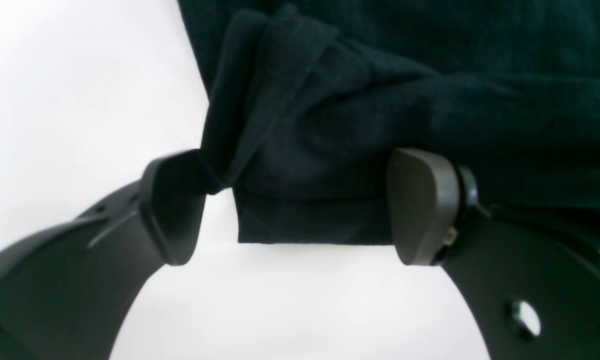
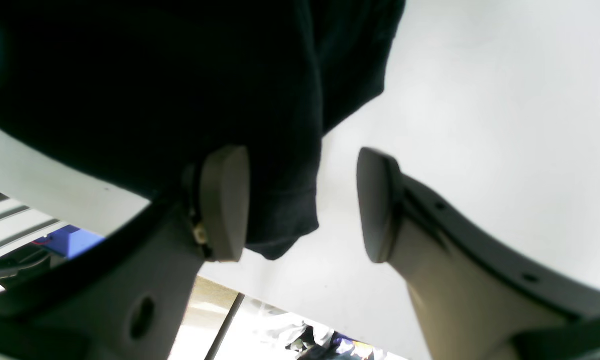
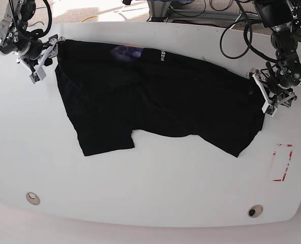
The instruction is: Layout the t-shirt on the table in an organized manner, then fold the t-shirt properly
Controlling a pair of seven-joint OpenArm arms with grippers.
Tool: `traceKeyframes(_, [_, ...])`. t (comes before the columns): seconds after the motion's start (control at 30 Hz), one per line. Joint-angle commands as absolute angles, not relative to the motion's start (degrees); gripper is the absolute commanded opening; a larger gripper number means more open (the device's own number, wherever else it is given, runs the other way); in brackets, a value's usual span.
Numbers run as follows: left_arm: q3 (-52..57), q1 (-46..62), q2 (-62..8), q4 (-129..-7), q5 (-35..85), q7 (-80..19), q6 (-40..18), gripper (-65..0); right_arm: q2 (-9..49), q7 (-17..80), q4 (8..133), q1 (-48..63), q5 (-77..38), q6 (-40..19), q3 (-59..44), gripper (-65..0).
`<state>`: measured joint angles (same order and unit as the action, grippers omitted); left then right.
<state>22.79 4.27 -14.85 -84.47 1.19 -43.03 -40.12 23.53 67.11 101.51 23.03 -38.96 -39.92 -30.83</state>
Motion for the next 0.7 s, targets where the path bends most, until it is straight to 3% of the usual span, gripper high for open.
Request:
traceKeyframes(0.0, [22.6, 4.4, -15.3, -82.2, -1.5, -44.4, -40.0, -12.4, 24.8, 66.3, 102.2, 22.8, -39.6, -40.0, -31.4, -31.7])
traceKeyframes(0.33, [22.5, 4.7, -15.3, -80.0, -1.5, -43.1, -40.0, -15.1, 24.8, 66.2, 102.0, 22.1, -39.6, -40.0, -35.0, -31.7])
traceKeyframes(0.4, [22.5, 4.7, -15.3, -80.0, -1.5, -43.1, -40.0, -20.3, 24.8, 66.2, 101.7, 22.0, -39.5, -40.0, -35.2, -31.7])
traceKeyframes(0.57, [22.5, 4.8, -15.3, -80.0, -1.5, -43.1, -40.0, -42.4, 26.1, 66.2, 98.7, 21.5, -39.5, -40.0, -35.1, -31.7])
traceKeyframes(0.67, [22.5, 4.8, -15.3, -80.0, -1.5, -43.1, -40.0, -50.6, 26.1, 66.2, 96.6, 21.1, -39.5, -40.0, -35.1, -31.7])
